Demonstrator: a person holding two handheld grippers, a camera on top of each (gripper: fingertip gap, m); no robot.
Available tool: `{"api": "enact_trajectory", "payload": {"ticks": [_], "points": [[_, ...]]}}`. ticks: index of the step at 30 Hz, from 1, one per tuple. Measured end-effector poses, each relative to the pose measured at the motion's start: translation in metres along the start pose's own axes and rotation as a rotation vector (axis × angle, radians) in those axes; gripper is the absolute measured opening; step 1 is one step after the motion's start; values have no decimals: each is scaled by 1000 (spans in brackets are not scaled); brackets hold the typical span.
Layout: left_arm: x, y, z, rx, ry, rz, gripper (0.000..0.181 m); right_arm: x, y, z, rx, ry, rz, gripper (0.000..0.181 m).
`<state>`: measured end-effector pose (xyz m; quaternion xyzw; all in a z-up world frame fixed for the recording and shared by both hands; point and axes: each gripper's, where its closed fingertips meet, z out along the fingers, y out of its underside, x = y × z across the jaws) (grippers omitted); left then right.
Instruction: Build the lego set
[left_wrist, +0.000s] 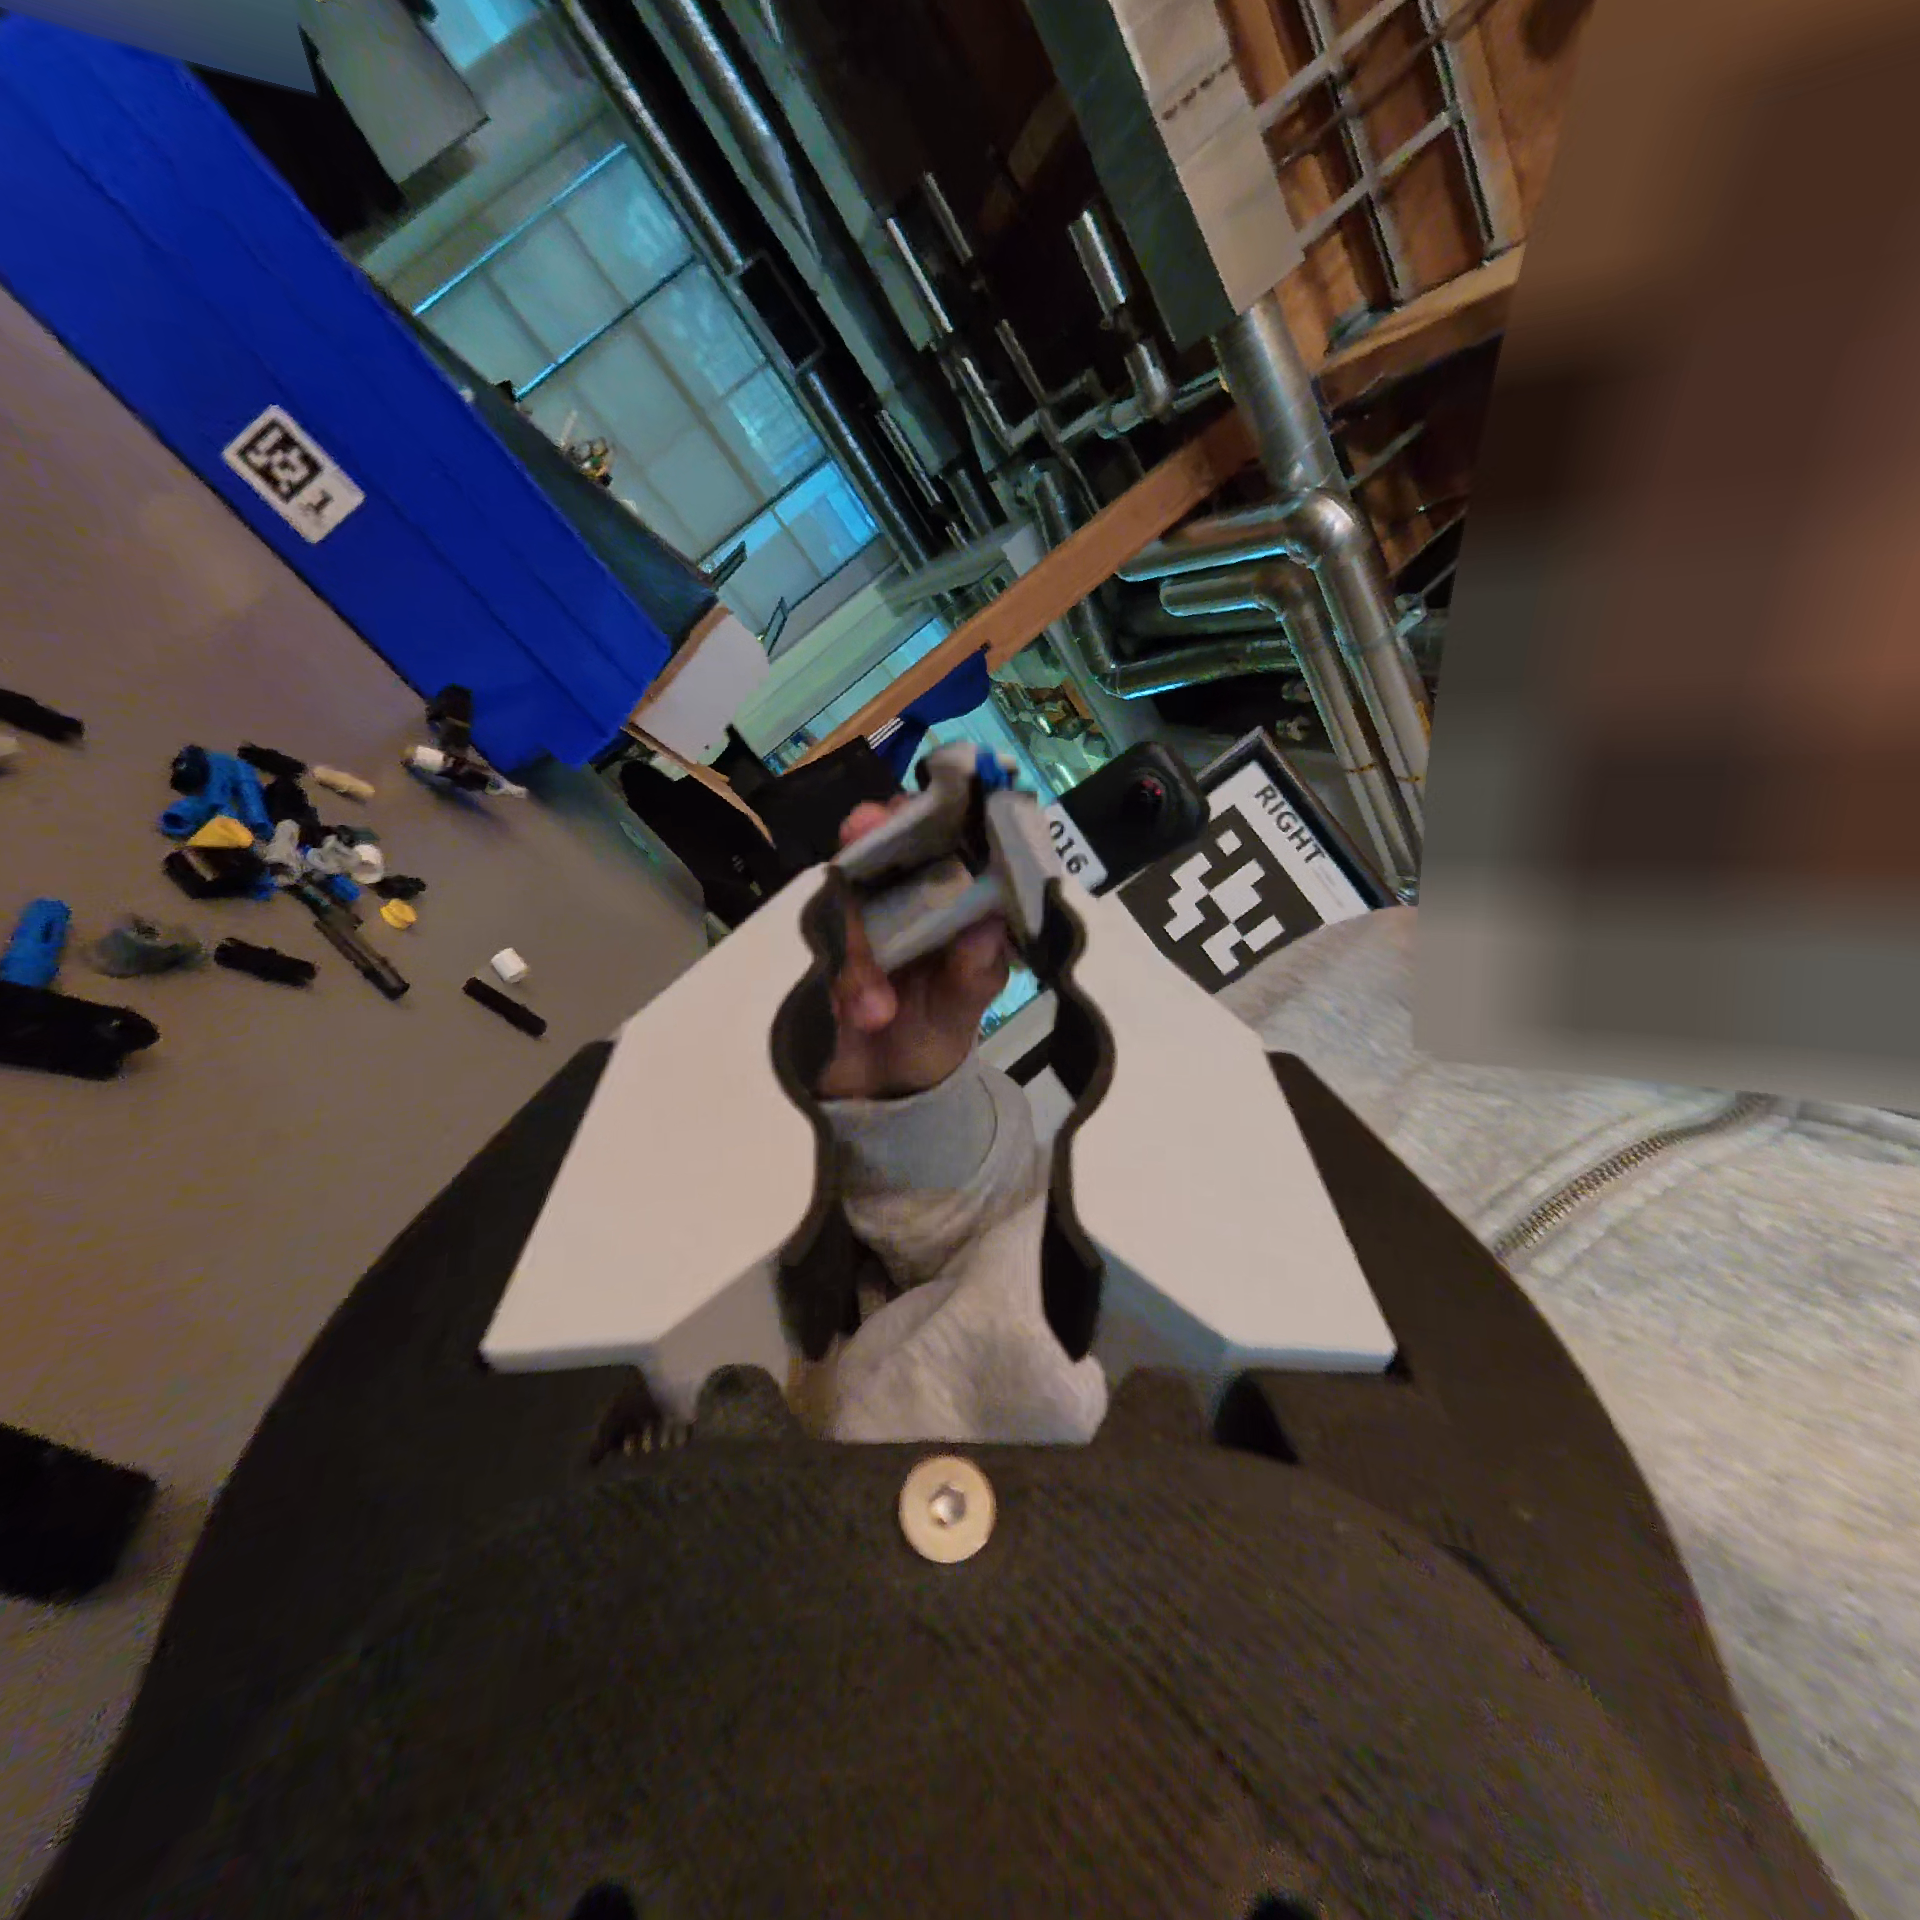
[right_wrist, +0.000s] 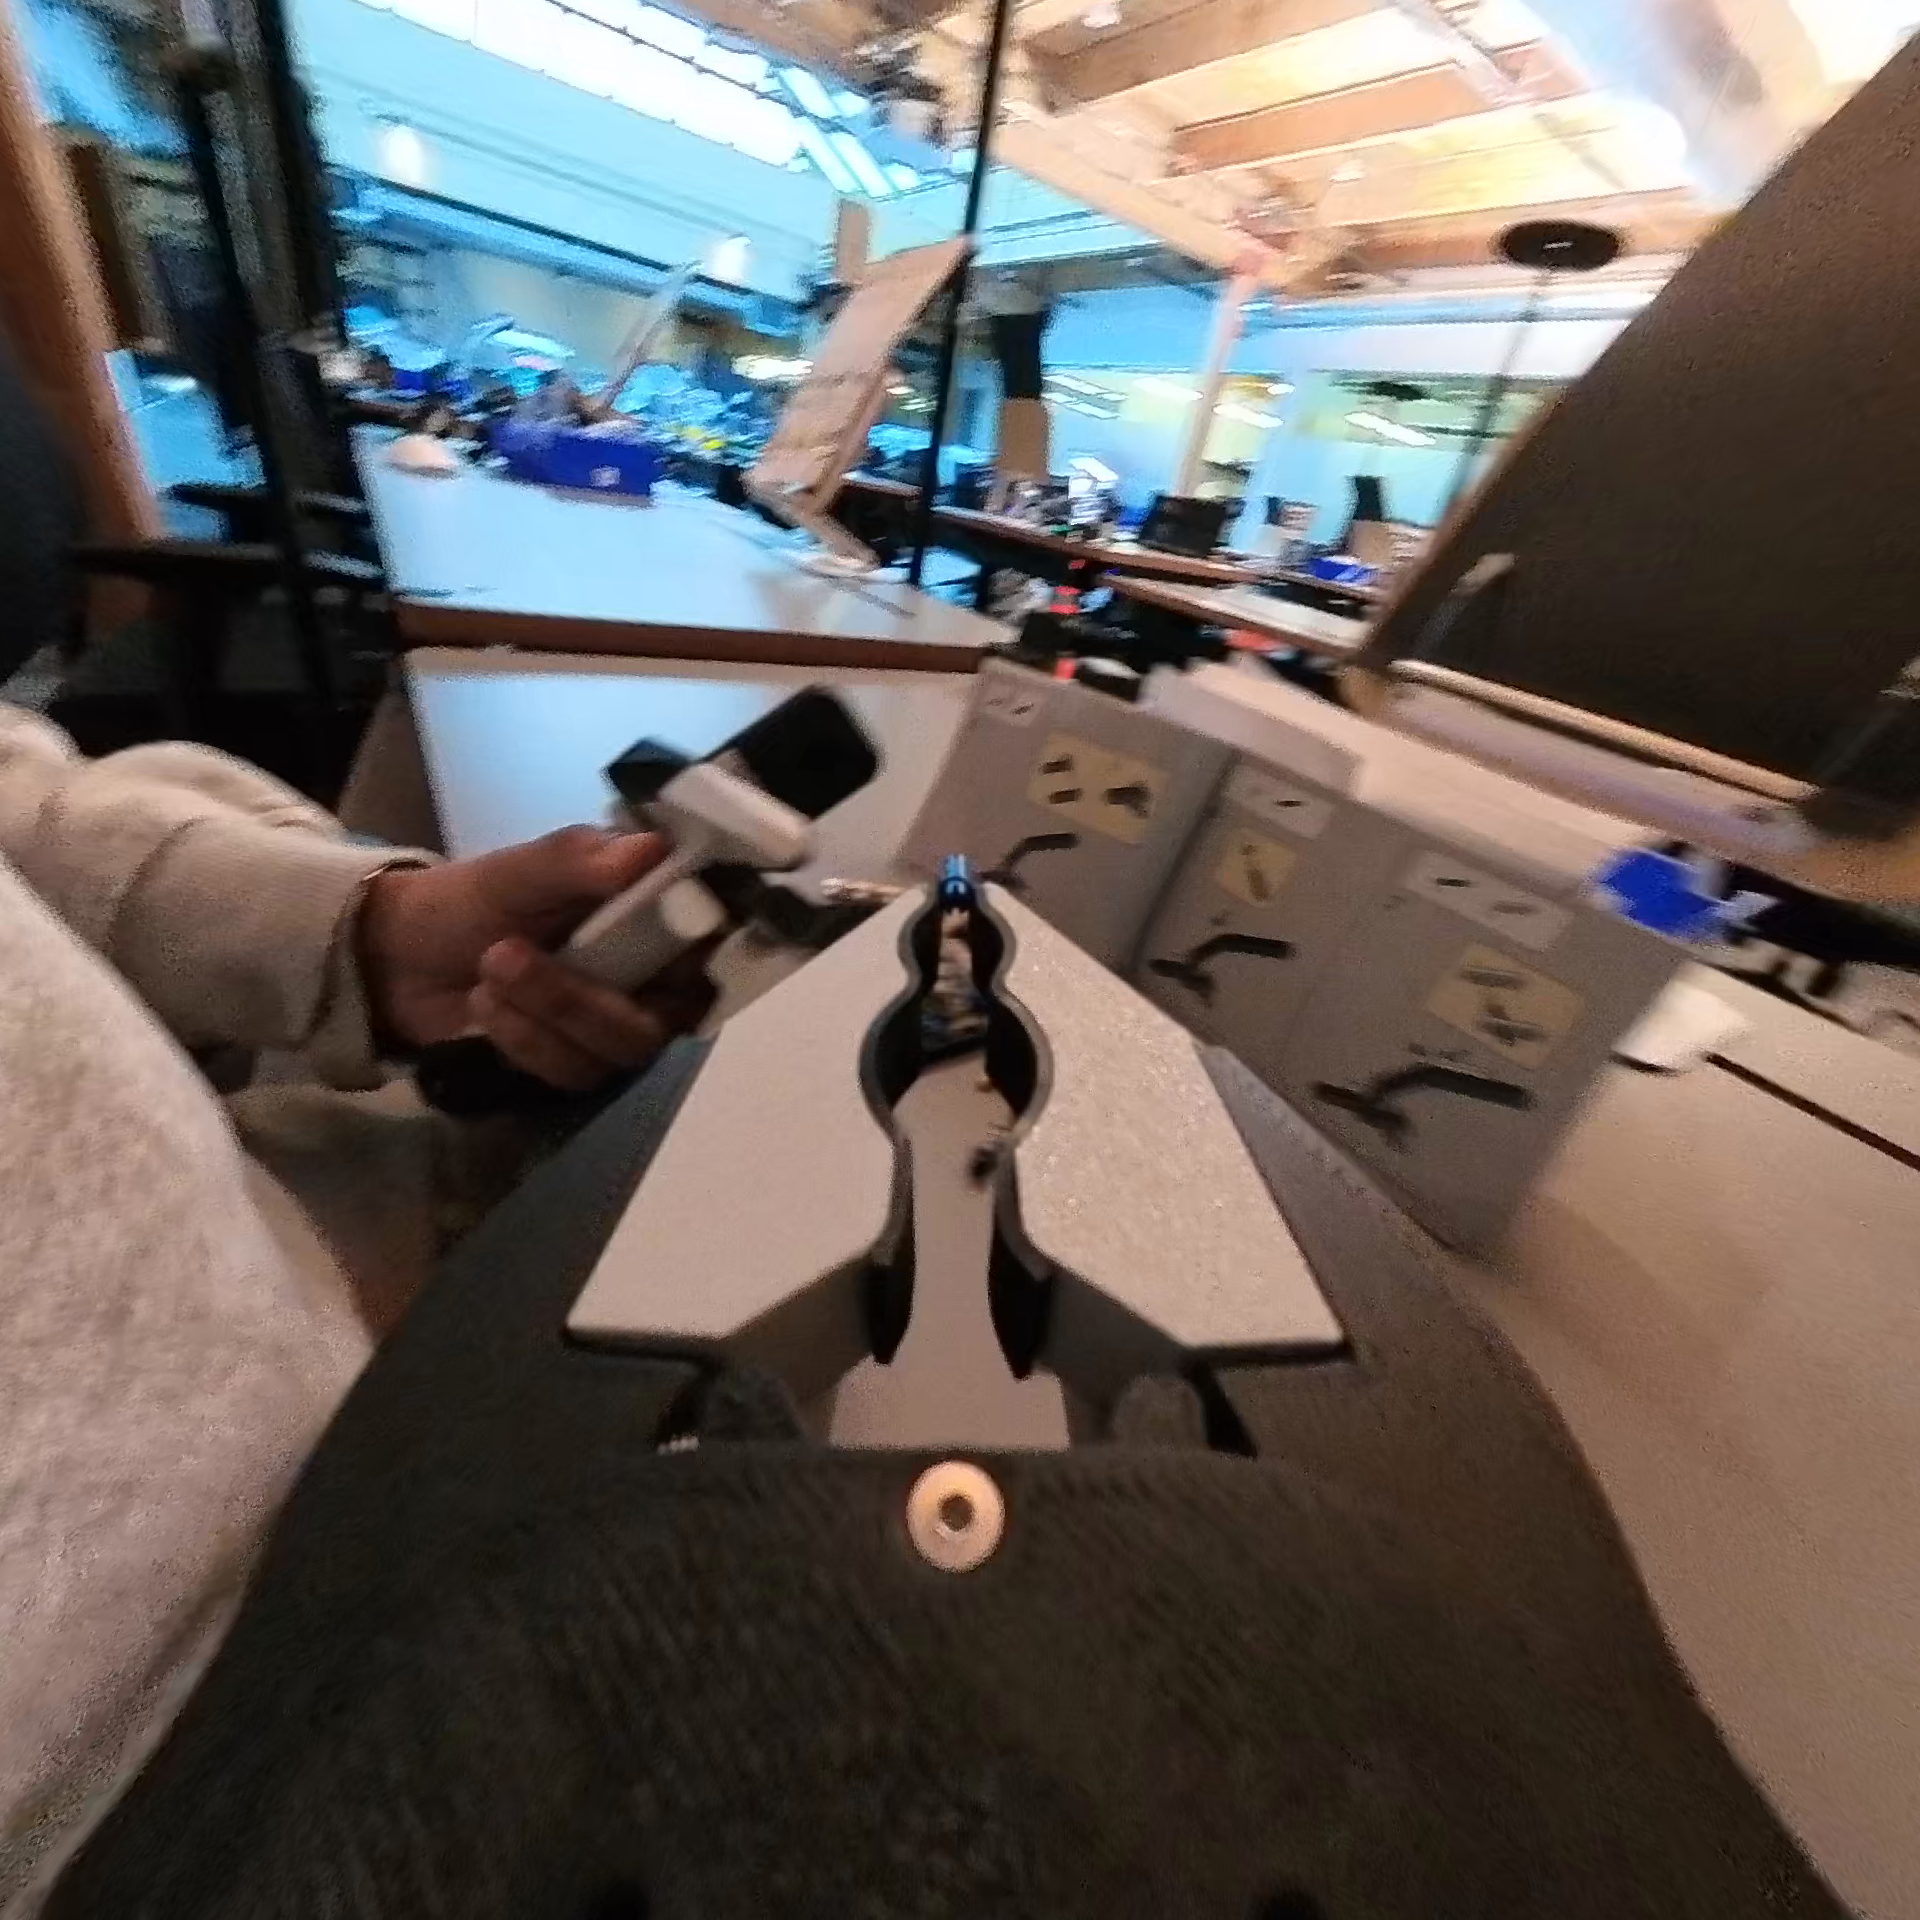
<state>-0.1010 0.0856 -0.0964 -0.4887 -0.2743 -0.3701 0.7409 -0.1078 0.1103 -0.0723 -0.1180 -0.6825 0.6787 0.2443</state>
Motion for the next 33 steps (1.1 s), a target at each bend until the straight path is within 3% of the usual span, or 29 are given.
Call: {"api": "enact_trajectory", "payload": {"ticks": [5,9,15,18,24,33], "points": [[-4,11,6,-60,-51,62,38,73,-7,-72,31,241,151,2],[-11,14,11,-79,-131,147,38,86,22,-104,-65,320,224,1],[-35,8,14,-16,-385,276,22,80,38,-106,-133,291,263,2],[-45,20,21,-100,-480,282,9,81,45,-107,-149,282,300,2],[-73,53,40,-394,-699,394,8,91,48,-117,-102,300,377,2],[-103,49,69,-448,-892,504,23,103,51,-129,-82,350,429,2]]}}
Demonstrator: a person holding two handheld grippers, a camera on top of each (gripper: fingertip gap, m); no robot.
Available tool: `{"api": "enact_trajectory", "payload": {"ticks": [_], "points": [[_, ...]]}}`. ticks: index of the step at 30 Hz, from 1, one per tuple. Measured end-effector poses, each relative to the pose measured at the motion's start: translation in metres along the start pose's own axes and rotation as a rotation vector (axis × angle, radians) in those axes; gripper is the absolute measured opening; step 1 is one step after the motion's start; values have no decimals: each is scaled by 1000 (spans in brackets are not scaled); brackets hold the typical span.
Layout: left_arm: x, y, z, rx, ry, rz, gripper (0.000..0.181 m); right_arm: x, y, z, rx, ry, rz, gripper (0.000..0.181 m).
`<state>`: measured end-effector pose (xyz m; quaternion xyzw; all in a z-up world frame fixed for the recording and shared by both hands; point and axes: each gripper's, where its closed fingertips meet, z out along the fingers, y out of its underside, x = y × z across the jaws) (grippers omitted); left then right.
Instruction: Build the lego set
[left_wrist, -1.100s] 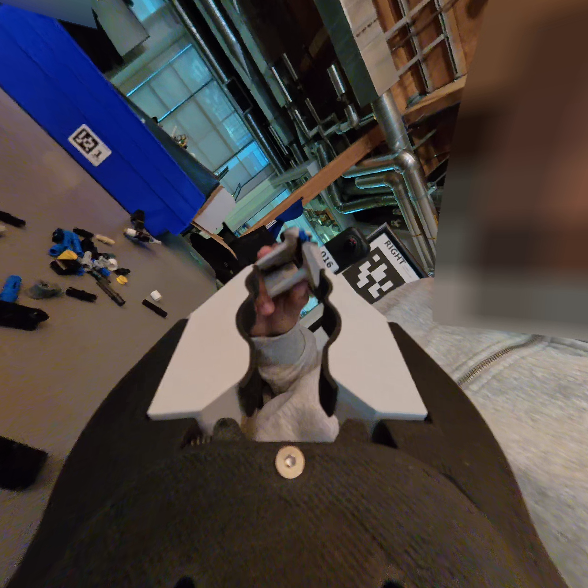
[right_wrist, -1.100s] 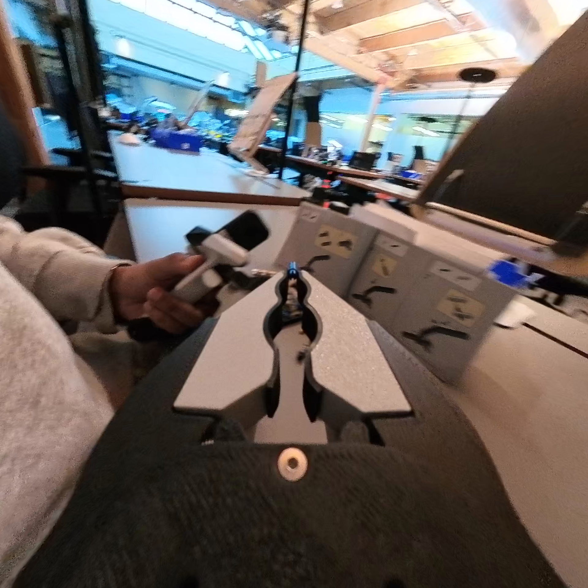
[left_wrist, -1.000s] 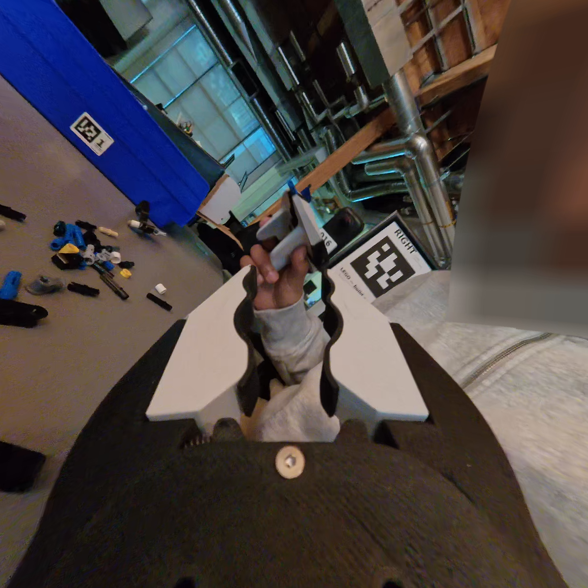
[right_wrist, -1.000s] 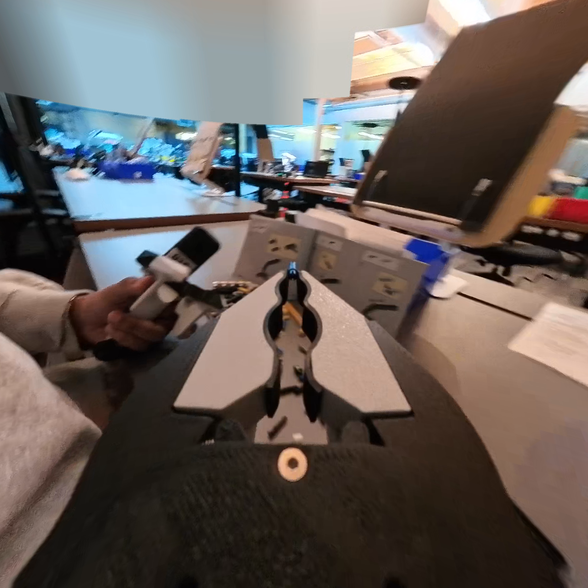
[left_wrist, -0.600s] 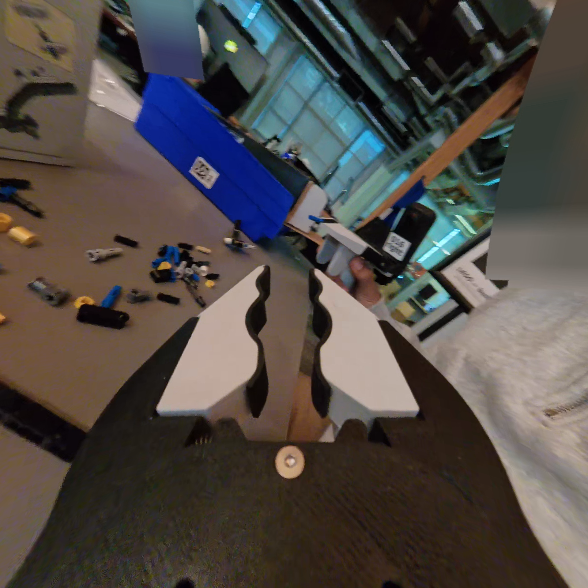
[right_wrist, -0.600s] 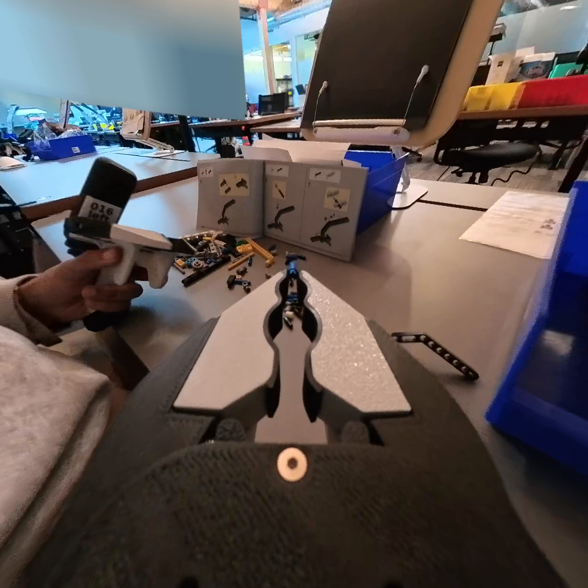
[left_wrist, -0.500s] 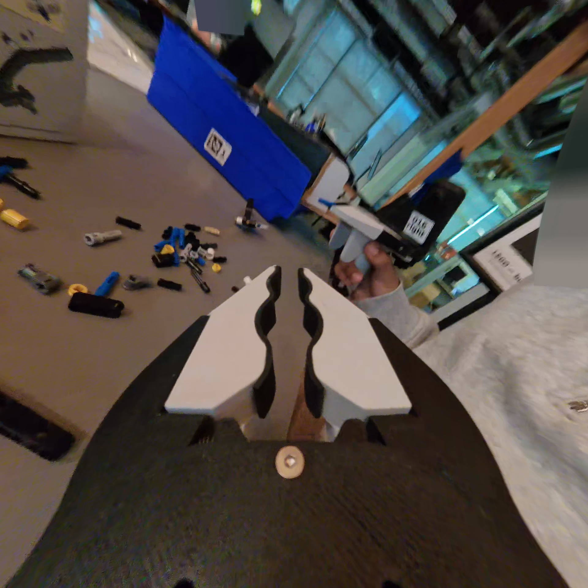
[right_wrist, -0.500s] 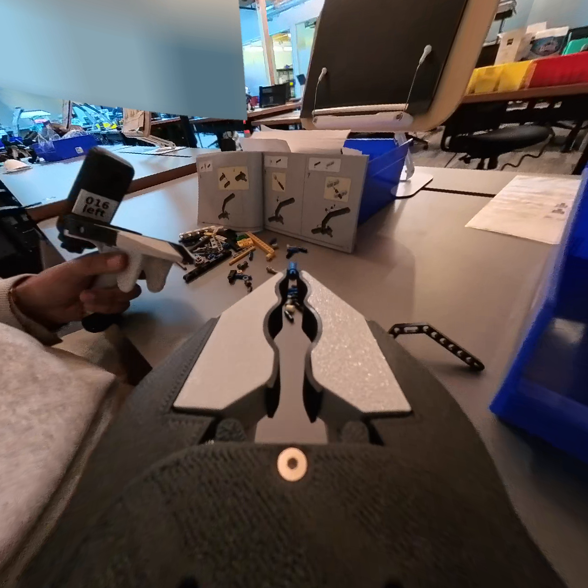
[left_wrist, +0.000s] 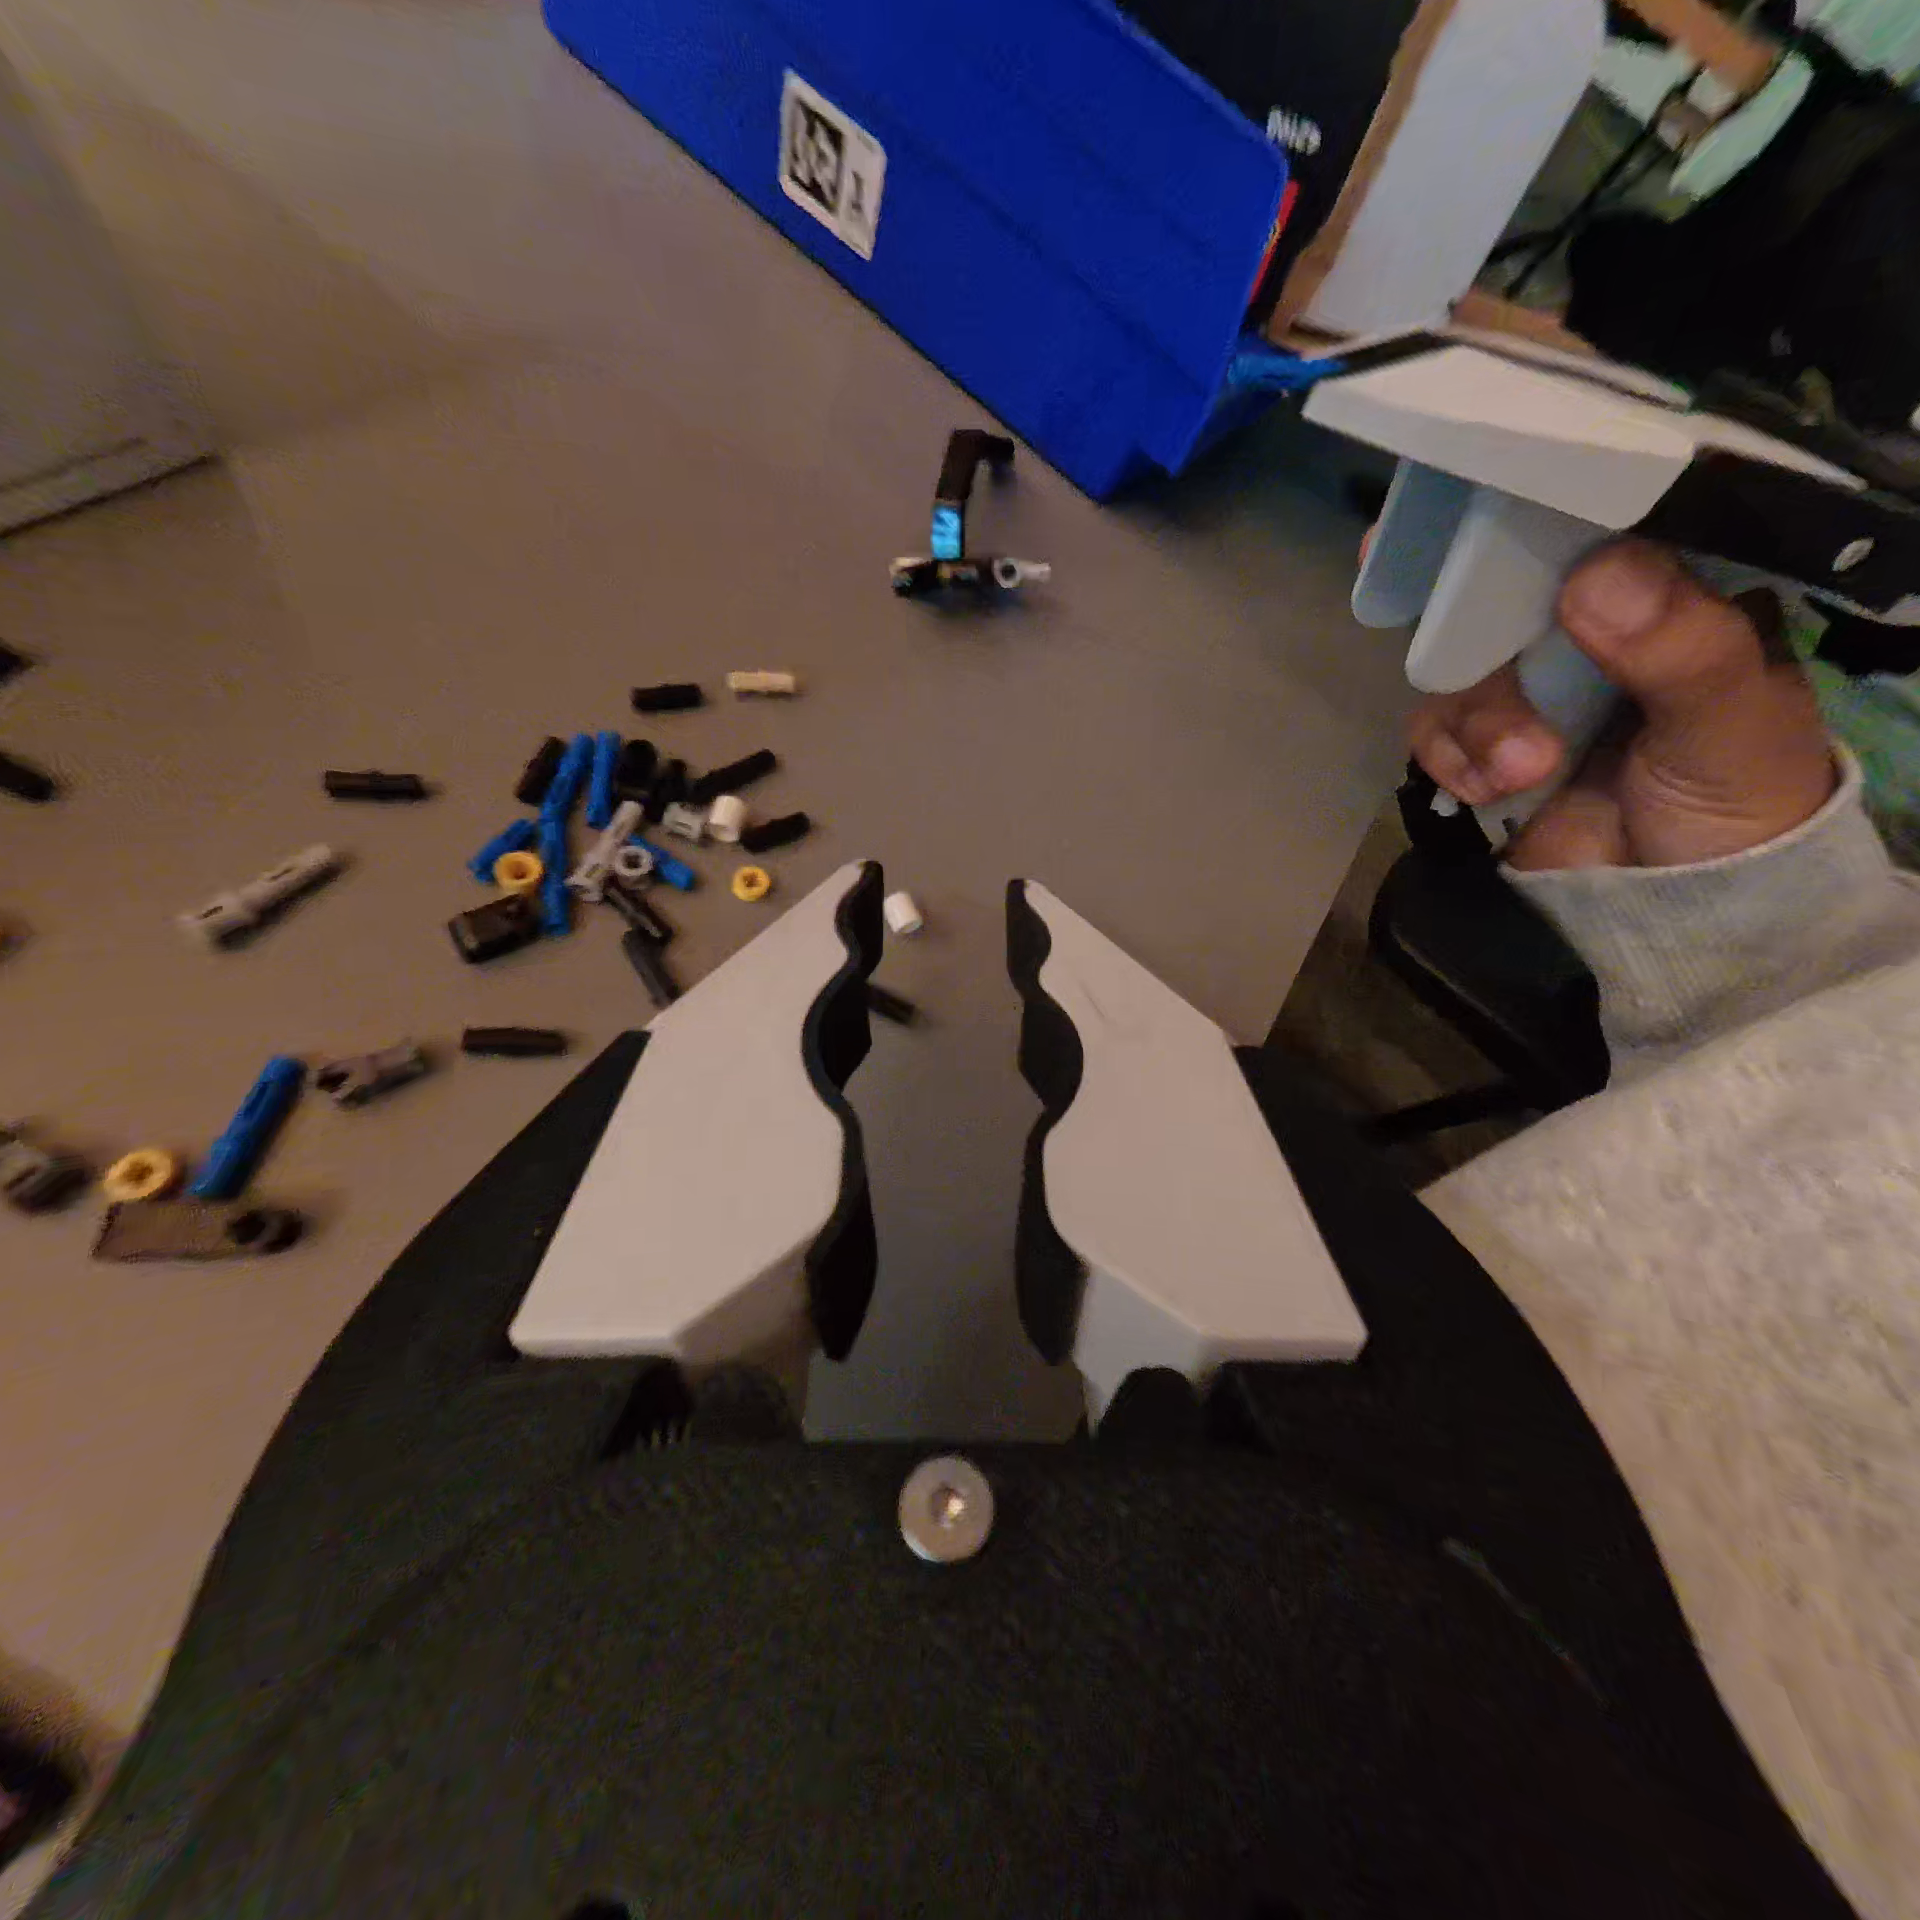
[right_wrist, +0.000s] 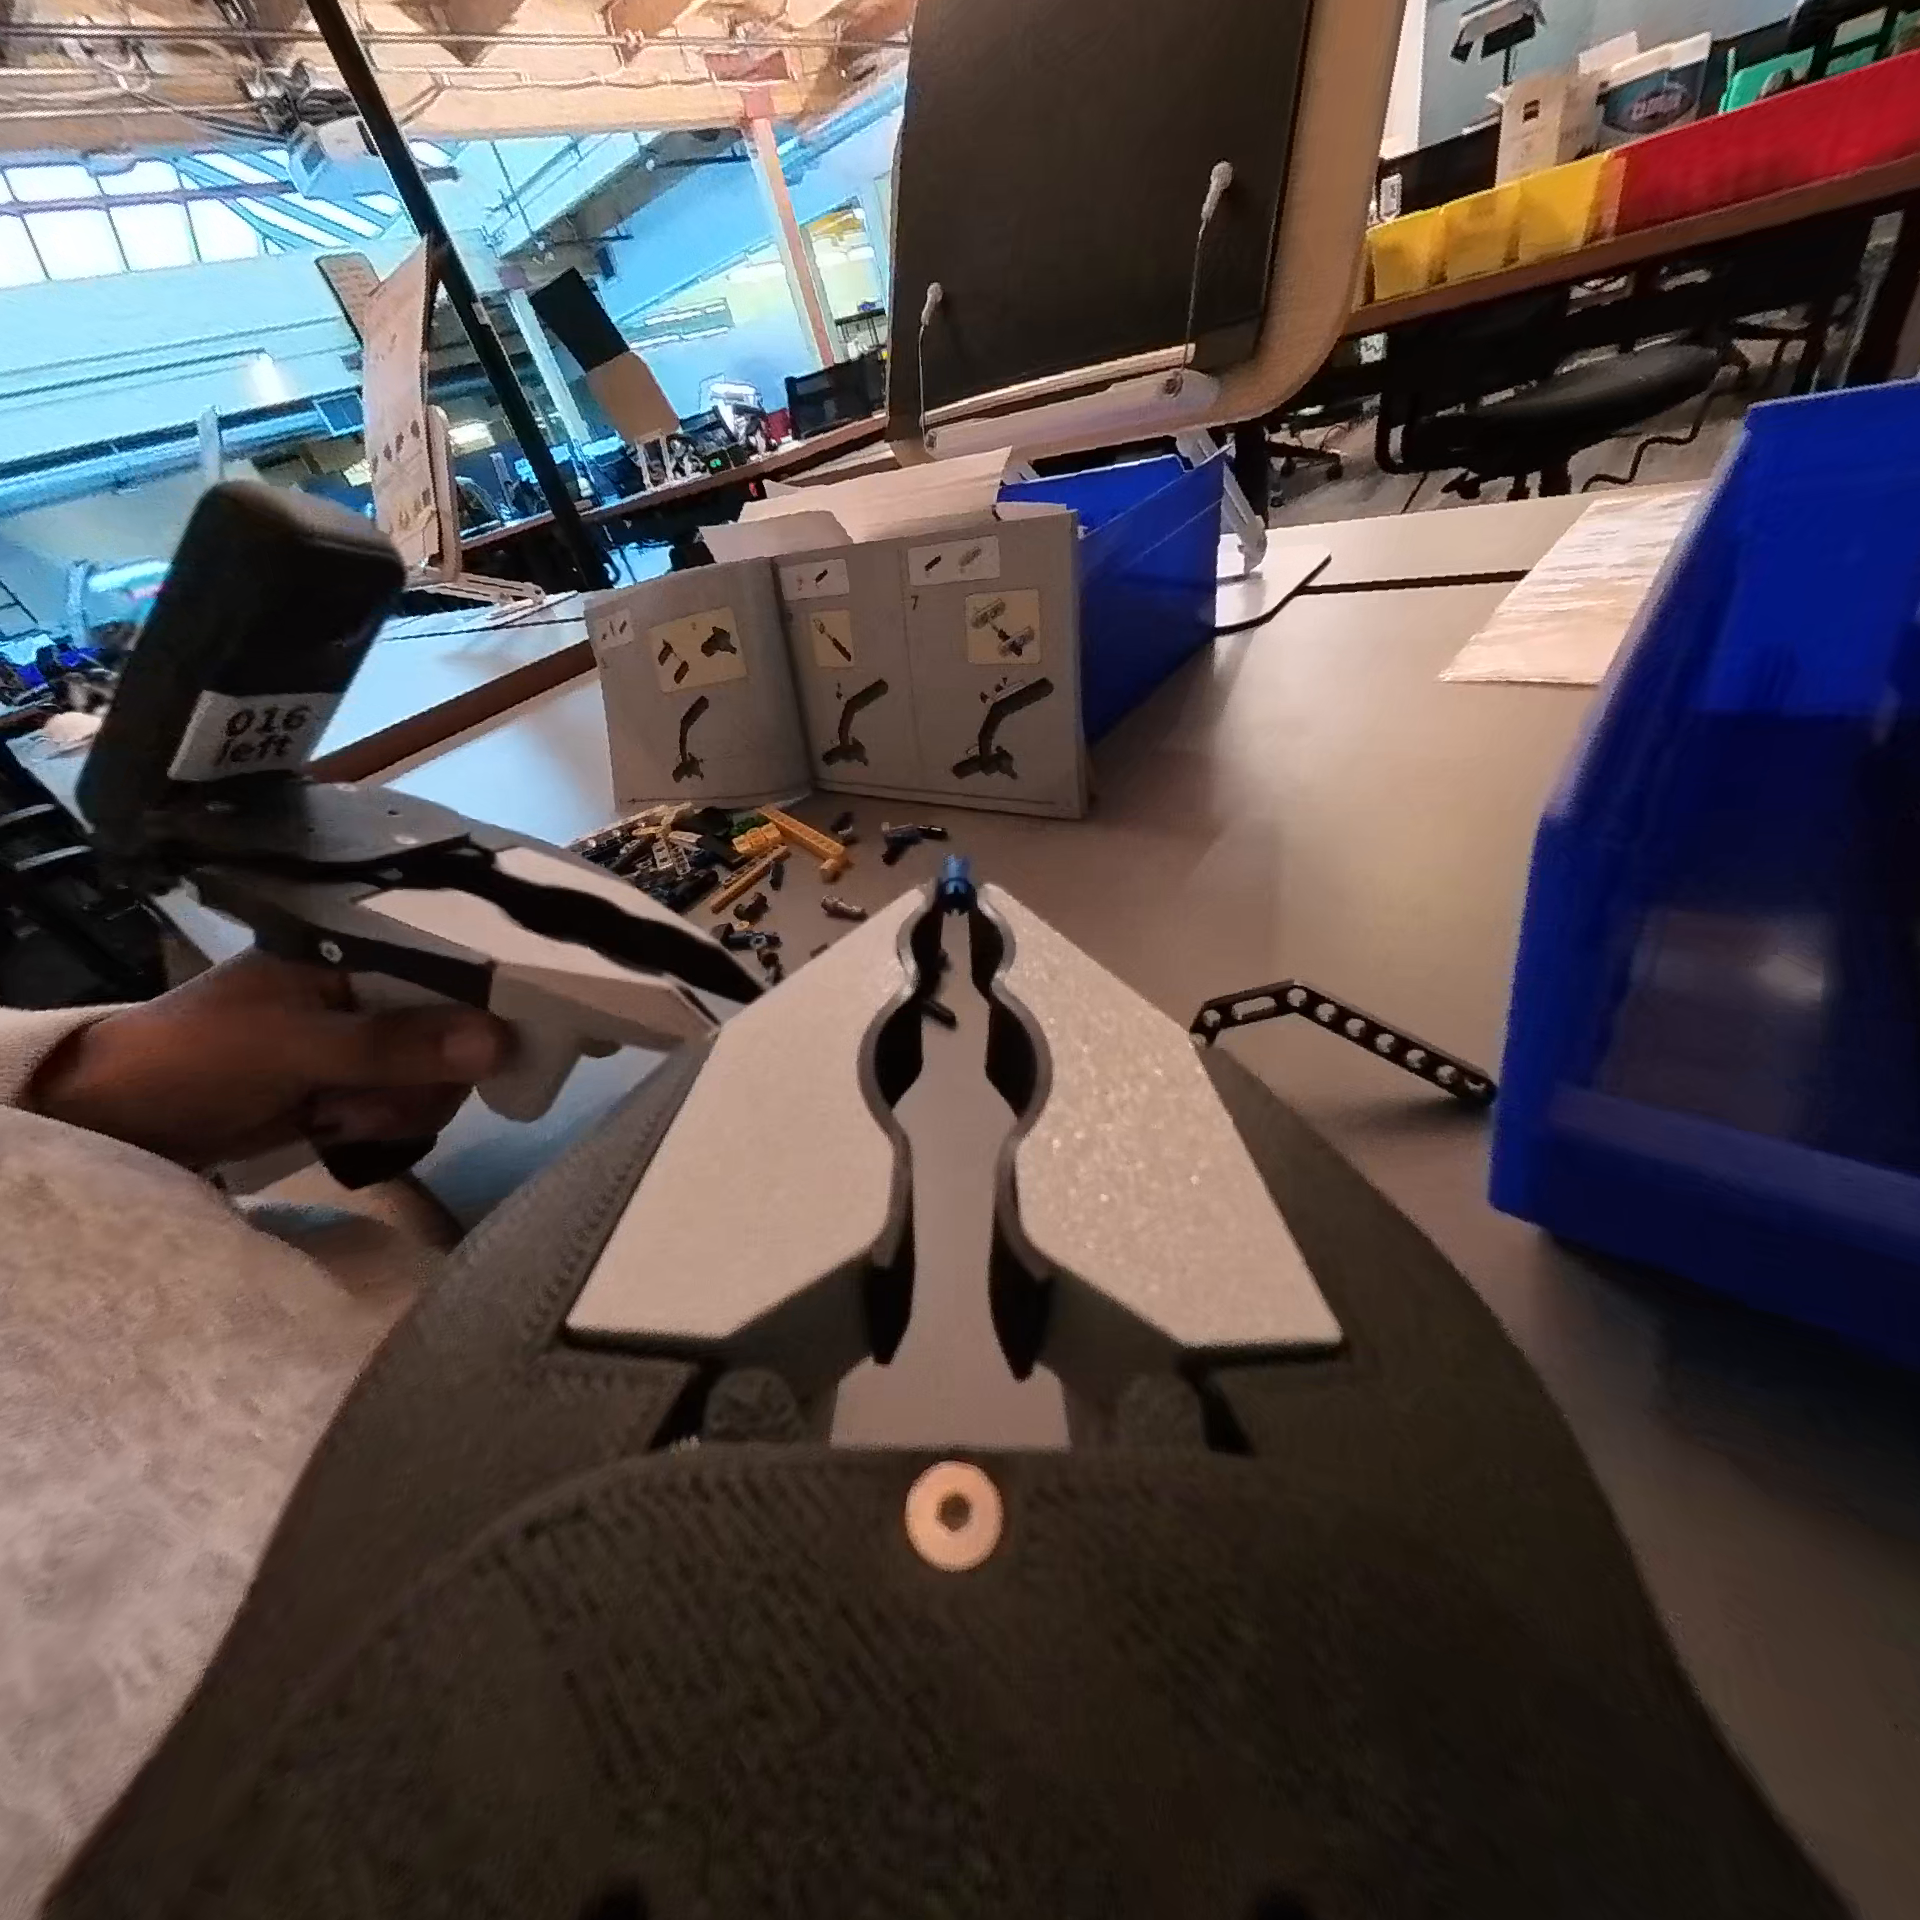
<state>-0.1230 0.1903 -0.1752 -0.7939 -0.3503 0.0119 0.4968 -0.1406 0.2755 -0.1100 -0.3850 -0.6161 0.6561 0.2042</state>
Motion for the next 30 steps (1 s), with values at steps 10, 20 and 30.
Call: {"api": "enact_trajectory", "payload": {"ticks": [10,20,30], "points": [[-18,23,27,-183,-215,99,14,0,5,1,-49,25,-38,2],[-12,19,31,-187,-207,139,20,8,3,-3,-11,-12,85,2],[-7,22,38,-249,-192,209,17,18,-5,-12,16,53,39,2]]}}
